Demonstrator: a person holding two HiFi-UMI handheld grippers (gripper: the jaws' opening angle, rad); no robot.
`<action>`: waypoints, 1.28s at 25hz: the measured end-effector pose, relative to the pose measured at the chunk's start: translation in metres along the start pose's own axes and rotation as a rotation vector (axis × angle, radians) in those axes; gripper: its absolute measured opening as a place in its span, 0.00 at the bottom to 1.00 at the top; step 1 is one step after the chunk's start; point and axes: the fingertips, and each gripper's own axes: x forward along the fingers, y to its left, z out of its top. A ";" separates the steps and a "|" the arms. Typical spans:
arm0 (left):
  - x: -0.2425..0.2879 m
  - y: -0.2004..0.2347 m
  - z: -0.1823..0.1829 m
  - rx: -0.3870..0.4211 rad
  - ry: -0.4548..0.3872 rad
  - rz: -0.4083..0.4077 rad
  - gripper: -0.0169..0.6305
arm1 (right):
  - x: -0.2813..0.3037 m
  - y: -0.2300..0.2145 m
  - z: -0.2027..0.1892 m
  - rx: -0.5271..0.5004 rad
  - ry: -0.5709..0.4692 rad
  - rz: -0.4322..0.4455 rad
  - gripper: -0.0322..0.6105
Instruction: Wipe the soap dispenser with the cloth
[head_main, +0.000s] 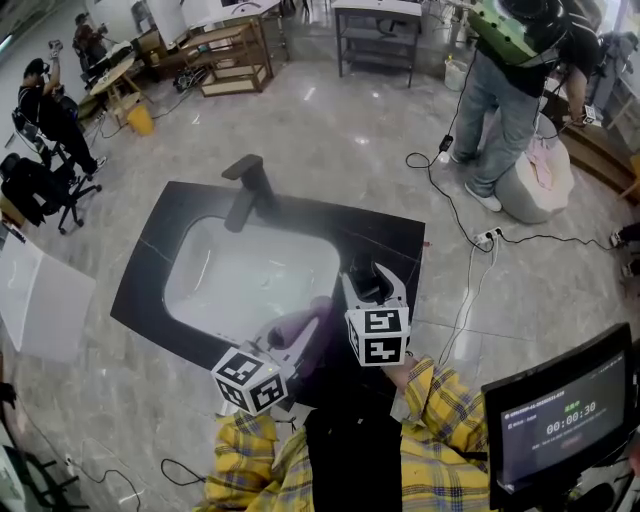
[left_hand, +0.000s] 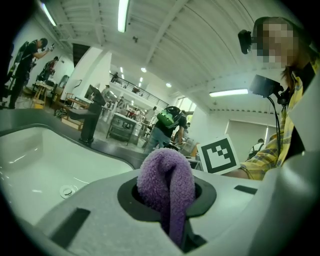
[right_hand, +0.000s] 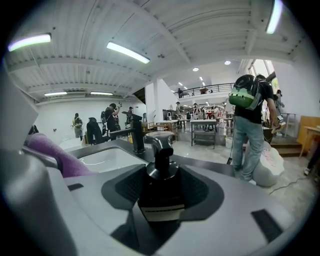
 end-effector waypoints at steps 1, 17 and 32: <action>0.002 0.000 0.000 0.001 0.001 -0.001 0.09 | 0.001 0.001 0.000 0.009 -0.003 0.009 0.36; 0.027 -0.017 -0.016 0.035 0.077 -0.098 0.09 | -0.008 0.008 0.001 -0.324 -0.009 0.567 0.41; 0.022 0.001 -0.016 0.040 0.066 -0.039 0.09 | 0.007 0.011 0.003 -0.179 -0.052 0.368 0.35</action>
